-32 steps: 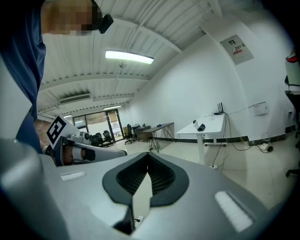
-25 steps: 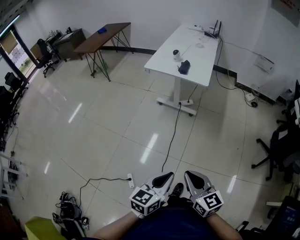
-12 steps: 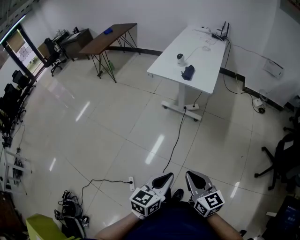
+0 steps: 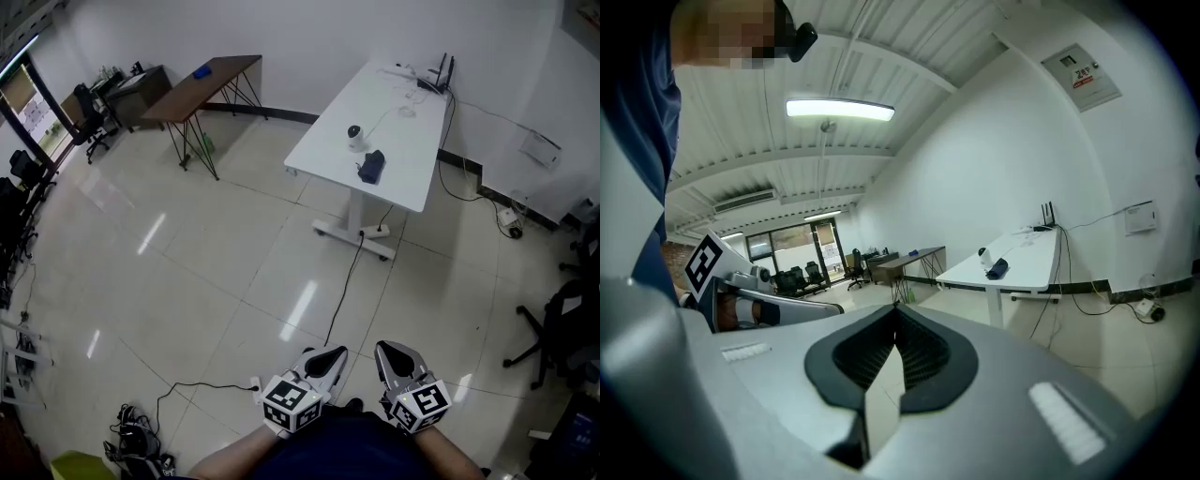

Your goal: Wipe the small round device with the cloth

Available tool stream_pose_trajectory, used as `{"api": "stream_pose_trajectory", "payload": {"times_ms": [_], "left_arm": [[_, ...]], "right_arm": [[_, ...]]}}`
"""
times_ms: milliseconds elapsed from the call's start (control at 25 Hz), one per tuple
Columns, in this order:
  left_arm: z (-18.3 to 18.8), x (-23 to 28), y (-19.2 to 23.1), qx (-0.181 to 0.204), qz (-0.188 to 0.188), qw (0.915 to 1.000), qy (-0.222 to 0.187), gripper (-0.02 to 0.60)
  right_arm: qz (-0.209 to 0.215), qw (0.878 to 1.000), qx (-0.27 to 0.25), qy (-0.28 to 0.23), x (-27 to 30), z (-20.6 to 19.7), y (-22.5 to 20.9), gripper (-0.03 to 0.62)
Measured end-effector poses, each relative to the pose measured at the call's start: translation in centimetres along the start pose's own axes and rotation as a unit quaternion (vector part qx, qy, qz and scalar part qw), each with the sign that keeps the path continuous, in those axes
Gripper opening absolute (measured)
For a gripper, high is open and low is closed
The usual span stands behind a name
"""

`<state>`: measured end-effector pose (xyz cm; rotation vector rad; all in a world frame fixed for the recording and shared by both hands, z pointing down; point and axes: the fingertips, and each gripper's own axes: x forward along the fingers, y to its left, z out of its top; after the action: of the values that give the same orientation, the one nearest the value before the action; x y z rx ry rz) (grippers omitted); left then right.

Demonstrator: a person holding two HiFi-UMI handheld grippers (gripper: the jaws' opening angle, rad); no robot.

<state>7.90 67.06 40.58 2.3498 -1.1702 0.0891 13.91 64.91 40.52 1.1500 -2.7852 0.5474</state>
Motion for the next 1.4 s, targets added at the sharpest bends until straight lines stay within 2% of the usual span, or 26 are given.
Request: {"api": "stream_pose_trajectory", "payload": {"times_ms": [480,680,840,1080,1200,1400], "left_arm": [[7.4,2.4,11.8,-0.004,-0.036,0.9993,0.002,0.002],[8.5,3.1,14.4,-0.011,-0.062,0.998,0.002,0.002],[9.0,3.9,15.5,-0.016,-0.074,0.9971,0.003,0.002],[9.4,4.7,17.4,-0.016,-0.061,0.998,0.006,0.002],[10.1,5.4,19.2,-0.022,-0.038,0.999,0.005,0.002],[12.1,8.3,20.4,-0.036,-0.031,0.9988,0.002,0.002]], "right_arm": [[-0.042,0.999,-0.006,0.007,12.7,3.7,-1.0,0.011],[-0.058,0.998,-0.03,0.006,15.4,4.8,-0.6,0.011],[-0.069,0.997,-0.03,0.02,16.6,4.6,-1.0,0.011],[-0.066,0.997,-0.017,0.034,18.5,4.2,-1.6,0.011],[-0.053,0.998,-0.003,0.032,20.0,4.2,-2.7,0.011],[-0.018,1.0,0.007,0.015,23.3,5.5,-5.6,0.011]]}}
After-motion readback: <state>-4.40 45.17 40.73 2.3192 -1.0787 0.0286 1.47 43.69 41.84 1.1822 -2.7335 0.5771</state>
